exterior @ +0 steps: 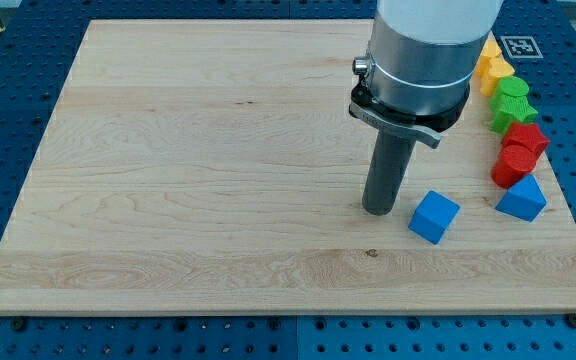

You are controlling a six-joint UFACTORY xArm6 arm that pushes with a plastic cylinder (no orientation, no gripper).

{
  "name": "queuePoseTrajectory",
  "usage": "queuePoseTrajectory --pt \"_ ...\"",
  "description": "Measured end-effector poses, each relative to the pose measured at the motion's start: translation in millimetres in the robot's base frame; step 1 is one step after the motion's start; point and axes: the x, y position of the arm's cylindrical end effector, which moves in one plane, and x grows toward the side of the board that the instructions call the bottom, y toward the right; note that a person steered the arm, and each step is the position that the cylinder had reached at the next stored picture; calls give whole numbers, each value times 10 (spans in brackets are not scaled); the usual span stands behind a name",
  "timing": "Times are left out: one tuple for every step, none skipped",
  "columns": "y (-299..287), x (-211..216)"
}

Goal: Push the blue cube towards the bottom of the blue triangle

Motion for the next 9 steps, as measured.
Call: queuePoseTrajectory --pt "0 0" --pt "127 23" --pt "281 96" --pt "379 229" --pt "540 316" --pt "742 461" --pt "976 518" --pt "1201 527" --pt "1208 771"
